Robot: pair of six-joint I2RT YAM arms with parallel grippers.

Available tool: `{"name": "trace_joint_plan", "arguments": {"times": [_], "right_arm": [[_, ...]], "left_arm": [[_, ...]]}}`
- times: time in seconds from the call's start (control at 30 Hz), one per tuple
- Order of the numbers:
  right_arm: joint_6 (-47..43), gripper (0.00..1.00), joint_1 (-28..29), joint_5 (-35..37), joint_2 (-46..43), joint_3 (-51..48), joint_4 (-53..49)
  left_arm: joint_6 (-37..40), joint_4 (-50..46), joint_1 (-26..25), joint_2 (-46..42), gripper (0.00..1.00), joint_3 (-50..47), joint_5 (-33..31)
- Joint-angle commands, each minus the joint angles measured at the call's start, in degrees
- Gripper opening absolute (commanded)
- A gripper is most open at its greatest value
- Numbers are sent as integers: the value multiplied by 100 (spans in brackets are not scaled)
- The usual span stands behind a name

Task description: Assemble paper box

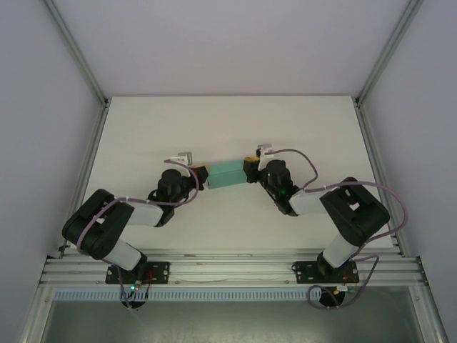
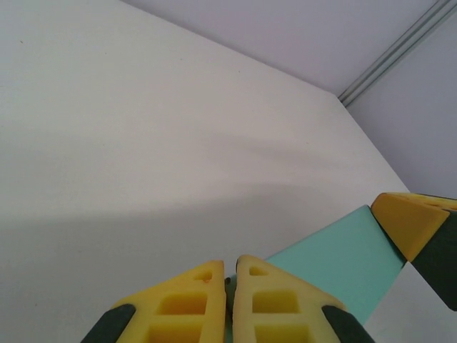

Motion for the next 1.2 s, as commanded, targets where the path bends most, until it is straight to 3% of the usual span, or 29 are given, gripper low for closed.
{"name": "trace_joint_plan", "arguments": {"times": [0.0,0.13,0.37,0.53,0.6,0.63,0.83,0.97,1.03,1.1,1.17], "right_arm": [[-198,14,46,43,454,-538,-2053],[-219,14,48,-10,364,-395,-2299],[21,20,47,37,-82,103,-3176],[319,24,49,-133,-125,724,-3703],[430,27,52,-127,-203,909,-3798],[441,28,48,-86,-249,994,-3865],[580,31,53,176,-517,1307,-3987],[677,39,47,204,-712,1410,-3959],[707,43,47,285,-788,1524,-3988],[623,59,43,374,-863,1671,-4049],[439,66,37,529,-926,1828,-4114]], "left_arm": [[301,-1963,-254,500,2,-676,-439],[364,-2227,-389,674,3,-436,-515],[386,-3661,-389,-1,28,461,-316],[222,-4401,-382,-232,30,1168,-387],[192,-5036,-371,-262,47,1590,-756],[200,-5189,-363,-295,48,1705,-907],[311,-5224,-228,-519,52,2144,-648],[271,-5313,-113,-617,60,2410,-449],[219,-5352,-10,-652,71,2525,-361],[124,-5368,165,-709,95,2665,-173],[96,-5398,324,-797,100,2795,-210]]}}
